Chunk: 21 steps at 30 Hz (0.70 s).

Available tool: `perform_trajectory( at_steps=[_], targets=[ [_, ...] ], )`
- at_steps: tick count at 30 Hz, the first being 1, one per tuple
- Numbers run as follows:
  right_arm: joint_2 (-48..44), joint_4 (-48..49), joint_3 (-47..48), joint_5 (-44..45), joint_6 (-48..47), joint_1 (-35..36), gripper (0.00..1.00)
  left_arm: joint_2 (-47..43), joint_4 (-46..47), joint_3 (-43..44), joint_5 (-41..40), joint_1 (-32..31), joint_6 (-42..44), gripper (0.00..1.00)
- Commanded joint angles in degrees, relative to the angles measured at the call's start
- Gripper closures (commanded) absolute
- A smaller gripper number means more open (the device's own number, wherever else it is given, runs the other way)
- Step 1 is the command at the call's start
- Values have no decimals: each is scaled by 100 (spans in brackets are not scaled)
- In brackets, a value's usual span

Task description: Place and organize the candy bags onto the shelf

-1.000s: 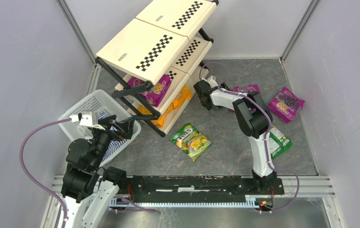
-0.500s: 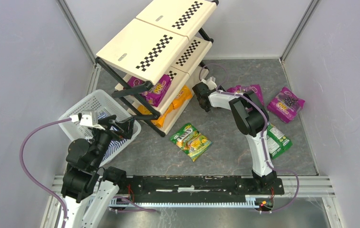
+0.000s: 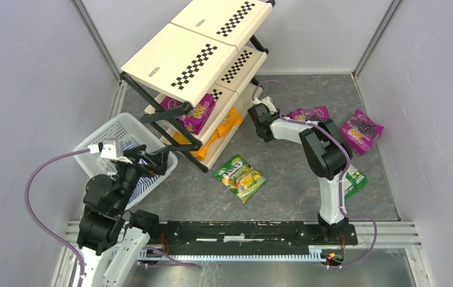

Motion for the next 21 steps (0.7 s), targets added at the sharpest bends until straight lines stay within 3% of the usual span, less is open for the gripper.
perform_trajectory(
  at_steps=[1,8,12,17,21],
  targets=[
    [-134,84,110,-1150,40,-1,58,68,211,-22,-80,36,341,0],
    [-732,352,-91,-2670,844,-12,40,100,218,-20,-76,36,340,0],
    [-1003,1088,-377,-3780,1584,-6,34,114,221,-22,-84,36,342,0],
    [-1003,2616,-875,-5028,2610,-11,38,144,217,-18,-87,36,338,0],
    [-910,3237,-980,-5155,3070,-5,48,136,216,-22,-87,36,341,0]
  ],
)
